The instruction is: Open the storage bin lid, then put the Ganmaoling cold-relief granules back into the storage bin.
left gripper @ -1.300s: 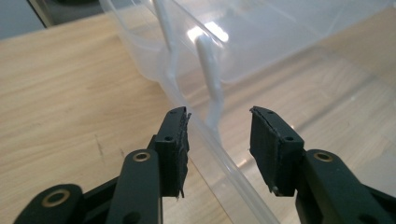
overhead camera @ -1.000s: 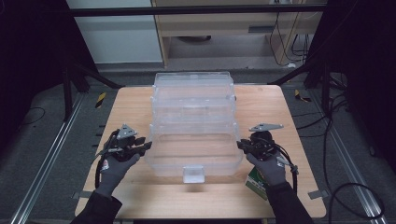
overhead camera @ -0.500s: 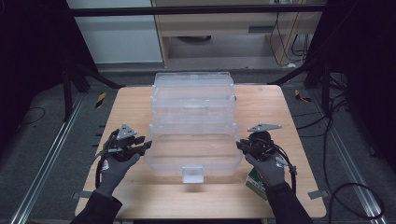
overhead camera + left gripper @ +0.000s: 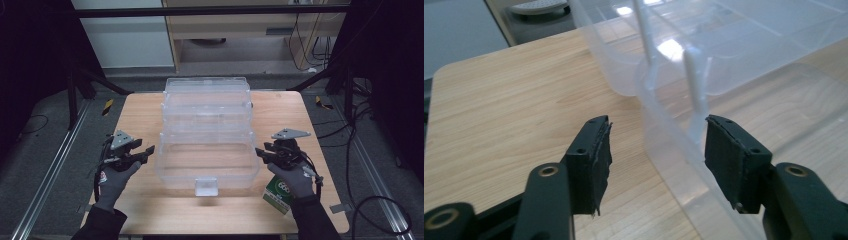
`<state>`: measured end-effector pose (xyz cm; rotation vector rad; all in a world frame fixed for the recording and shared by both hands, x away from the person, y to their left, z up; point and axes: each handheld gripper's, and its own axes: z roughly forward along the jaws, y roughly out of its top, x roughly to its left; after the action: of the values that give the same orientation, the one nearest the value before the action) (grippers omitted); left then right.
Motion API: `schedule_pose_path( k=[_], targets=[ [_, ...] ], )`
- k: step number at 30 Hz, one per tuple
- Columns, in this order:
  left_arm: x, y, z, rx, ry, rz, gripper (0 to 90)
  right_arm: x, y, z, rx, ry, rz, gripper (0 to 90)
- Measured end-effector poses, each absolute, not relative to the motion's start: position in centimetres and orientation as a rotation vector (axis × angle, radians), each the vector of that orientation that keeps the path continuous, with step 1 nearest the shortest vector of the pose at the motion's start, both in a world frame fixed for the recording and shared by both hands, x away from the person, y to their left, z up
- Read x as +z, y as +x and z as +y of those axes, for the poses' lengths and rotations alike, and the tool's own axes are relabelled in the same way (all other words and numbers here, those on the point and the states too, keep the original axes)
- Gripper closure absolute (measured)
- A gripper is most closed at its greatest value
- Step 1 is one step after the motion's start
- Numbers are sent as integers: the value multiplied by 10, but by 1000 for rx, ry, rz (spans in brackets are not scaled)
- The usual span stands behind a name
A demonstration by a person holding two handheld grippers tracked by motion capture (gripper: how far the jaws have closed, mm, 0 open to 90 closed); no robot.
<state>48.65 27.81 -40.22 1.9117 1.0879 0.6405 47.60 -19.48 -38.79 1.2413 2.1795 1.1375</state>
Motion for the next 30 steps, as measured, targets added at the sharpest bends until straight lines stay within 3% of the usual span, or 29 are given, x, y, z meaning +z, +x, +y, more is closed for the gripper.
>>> schedule_pose_path(
  k=[14, 30],
  targets=[
    [-416, 497, 299, 639, 1894, 1188, 393, -367, 453, -235, 1036, 1161, 2246, 405],
    [-426, 502, 318, 633, 1877, 1270, 384, -354, 444, -246, 892, 1141, 2377, 332]
  ],
)
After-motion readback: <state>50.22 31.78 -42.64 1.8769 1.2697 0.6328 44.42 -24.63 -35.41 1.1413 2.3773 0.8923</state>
